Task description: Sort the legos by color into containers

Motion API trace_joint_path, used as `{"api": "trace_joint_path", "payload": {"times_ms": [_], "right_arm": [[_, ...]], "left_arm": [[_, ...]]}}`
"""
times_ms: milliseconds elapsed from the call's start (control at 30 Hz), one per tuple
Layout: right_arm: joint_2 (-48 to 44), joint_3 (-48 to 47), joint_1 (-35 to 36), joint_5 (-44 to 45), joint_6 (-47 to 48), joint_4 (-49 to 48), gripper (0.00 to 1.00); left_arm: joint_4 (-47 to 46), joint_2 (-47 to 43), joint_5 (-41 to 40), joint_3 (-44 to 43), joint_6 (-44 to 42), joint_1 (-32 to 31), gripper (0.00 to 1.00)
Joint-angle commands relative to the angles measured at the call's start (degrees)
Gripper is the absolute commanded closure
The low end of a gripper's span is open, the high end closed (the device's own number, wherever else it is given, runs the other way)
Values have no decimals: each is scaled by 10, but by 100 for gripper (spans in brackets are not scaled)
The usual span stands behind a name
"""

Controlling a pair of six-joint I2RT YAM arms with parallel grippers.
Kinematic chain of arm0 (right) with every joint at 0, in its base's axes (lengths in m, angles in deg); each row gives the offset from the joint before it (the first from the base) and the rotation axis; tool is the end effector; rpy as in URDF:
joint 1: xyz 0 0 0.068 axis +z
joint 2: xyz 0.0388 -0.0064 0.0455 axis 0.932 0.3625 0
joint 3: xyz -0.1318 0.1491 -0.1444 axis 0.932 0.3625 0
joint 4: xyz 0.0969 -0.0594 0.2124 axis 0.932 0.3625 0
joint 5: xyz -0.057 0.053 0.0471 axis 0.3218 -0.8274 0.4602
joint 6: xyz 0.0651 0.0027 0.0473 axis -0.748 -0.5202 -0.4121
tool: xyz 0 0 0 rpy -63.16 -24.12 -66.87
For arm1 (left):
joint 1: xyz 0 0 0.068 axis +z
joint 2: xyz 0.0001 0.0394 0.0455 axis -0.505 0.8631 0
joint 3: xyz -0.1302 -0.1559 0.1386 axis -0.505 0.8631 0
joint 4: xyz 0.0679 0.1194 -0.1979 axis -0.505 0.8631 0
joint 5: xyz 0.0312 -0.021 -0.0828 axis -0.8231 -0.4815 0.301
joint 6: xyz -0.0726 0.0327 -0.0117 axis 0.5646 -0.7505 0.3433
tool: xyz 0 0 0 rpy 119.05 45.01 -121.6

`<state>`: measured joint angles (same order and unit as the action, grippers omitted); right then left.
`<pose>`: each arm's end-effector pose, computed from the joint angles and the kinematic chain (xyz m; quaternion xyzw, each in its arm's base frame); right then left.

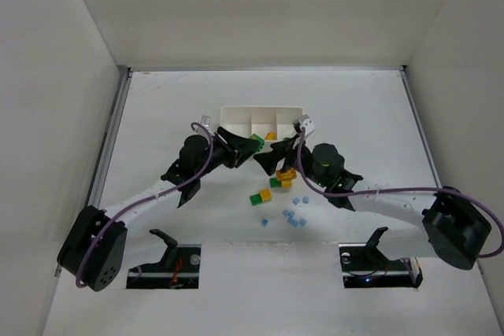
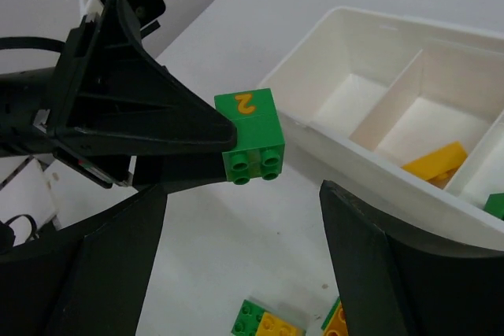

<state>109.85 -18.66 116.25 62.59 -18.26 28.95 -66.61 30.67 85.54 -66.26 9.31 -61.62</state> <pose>0.2040 0.2221 0.2365 -0.1586 0.7062 0.3918 0.5680 0.2275 -0.1615 0.2254 -0.1933 0.7121 -0.6024 0.3045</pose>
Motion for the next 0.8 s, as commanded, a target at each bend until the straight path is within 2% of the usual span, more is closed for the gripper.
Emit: {"api": "trace_joint_path", "payload": {"times_ms": [0, 233, 533, 767], "right_arm": [[20, -17, 10, -24, 4, -40, 18], [25, -16, 11, -24, -1, -70, 34], [34, -9, 8, -18, -7, -94, 43], [36, 0, 3, -13, -17, -120, 58]], "left_arm": [[-33, -6, -4, -25, 13, -14, 87], [-34, -11, -4, -23, 16, -18, 86], [-34, 1, 1, -28, 15, -27, 85], [-33, 3, 1, -30, 16, -27, 81]]}}
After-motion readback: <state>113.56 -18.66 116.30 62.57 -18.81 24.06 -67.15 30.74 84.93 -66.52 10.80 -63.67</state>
